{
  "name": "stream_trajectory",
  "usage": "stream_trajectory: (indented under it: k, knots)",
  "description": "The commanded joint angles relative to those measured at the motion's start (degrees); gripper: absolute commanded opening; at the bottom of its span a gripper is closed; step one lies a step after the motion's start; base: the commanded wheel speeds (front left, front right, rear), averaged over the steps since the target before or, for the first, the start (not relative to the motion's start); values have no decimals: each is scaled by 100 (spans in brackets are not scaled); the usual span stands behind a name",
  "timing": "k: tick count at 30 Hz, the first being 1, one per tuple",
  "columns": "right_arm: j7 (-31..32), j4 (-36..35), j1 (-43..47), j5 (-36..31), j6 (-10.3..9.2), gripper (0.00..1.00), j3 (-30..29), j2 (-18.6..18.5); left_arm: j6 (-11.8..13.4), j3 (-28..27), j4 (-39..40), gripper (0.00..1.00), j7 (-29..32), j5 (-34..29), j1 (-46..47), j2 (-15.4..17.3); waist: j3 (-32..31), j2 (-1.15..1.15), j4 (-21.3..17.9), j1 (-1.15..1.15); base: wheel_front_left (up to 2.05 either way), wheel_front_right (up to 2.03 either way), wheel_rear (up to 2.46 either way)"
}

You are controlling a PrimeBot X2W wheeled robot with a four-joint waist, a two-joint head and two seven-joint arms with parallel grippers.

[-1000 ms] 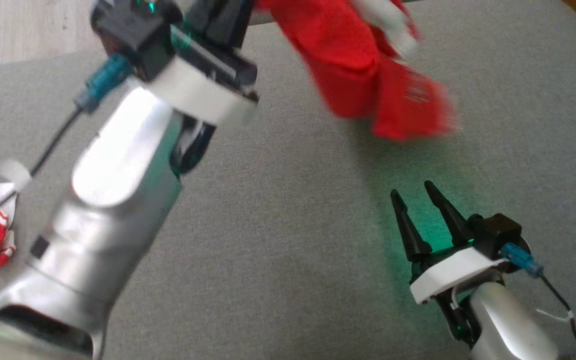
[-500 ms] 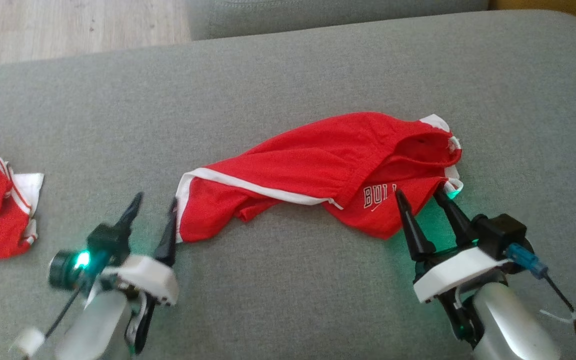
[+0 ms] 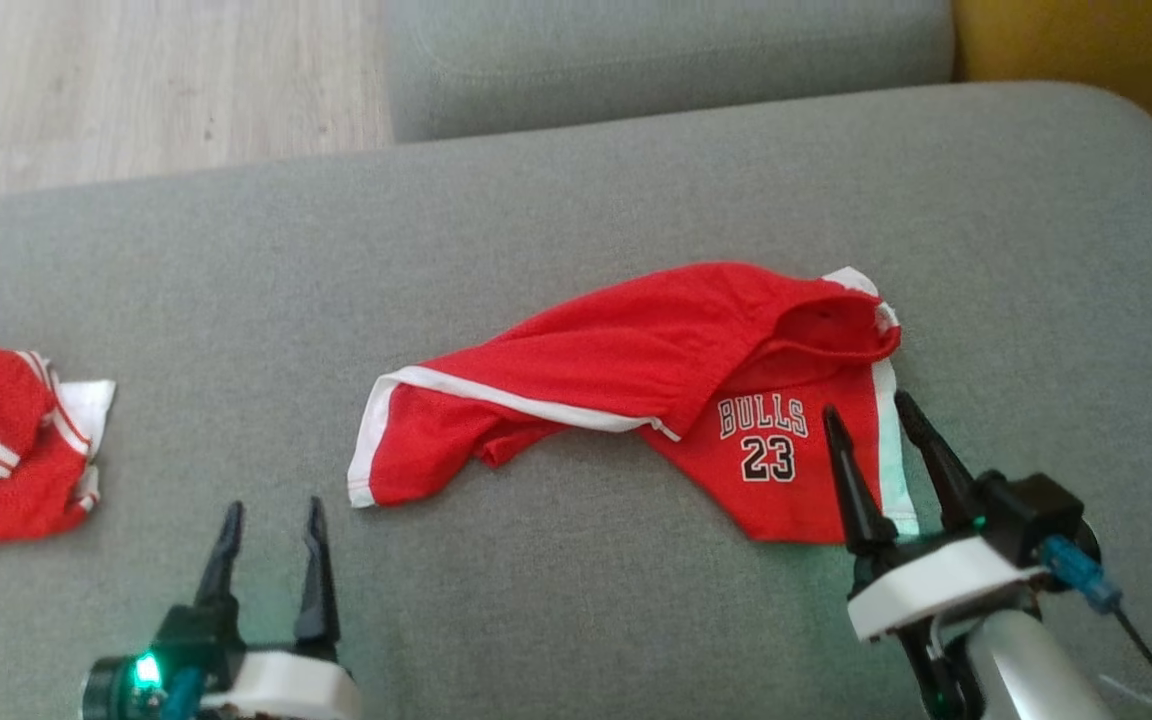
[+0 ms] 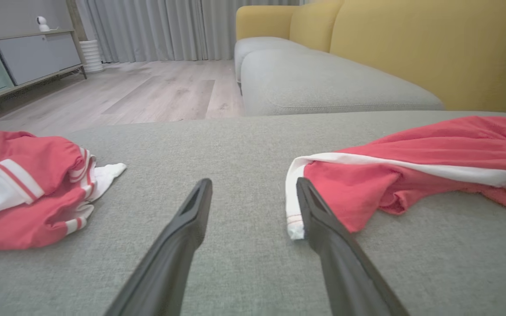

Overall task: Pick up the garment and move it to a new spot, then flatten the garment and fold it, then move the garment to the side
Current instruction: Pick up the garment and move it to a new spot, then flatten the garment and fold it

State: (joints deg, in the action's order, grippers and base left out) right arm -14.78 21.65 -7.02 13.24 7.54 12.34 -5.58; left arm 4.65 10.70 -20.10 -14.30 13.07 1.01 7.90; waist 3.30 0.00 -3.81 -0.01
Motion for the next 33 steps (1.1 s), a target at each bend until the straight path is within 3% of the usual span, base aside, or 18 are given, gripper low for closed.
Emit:
stream_trajectory:
  k: [1,10,18,25,33]
  knots:
    - [-22,-196,-13,-55,-5,100,71,70,-66,-293,197,100,-69,-122,76,-35,-88,0,22,1,0,0,0]
    - [-22,20,13,-63,-5,100,252,126,-434,-642,147,100,-70,-459,-34,-312,-76,0,183,1,0,0,0]
    - [-22,778,-479,223,-5,100,831,94,-674,-638,29,100,-70,-613,132,-463,221,0,698,1,0,0,0]
    - [-22,1253,-797,356,-5,100,897,56,-725,-621,-13,100,-70,-636,173,-496,434,0,1129,1,0,0,0]
    - [-22,1322,-884,466,-5,100,869,26,-739,-545,1,100,-70,-560,208,-501,520,0,1314,1,0,0,0]
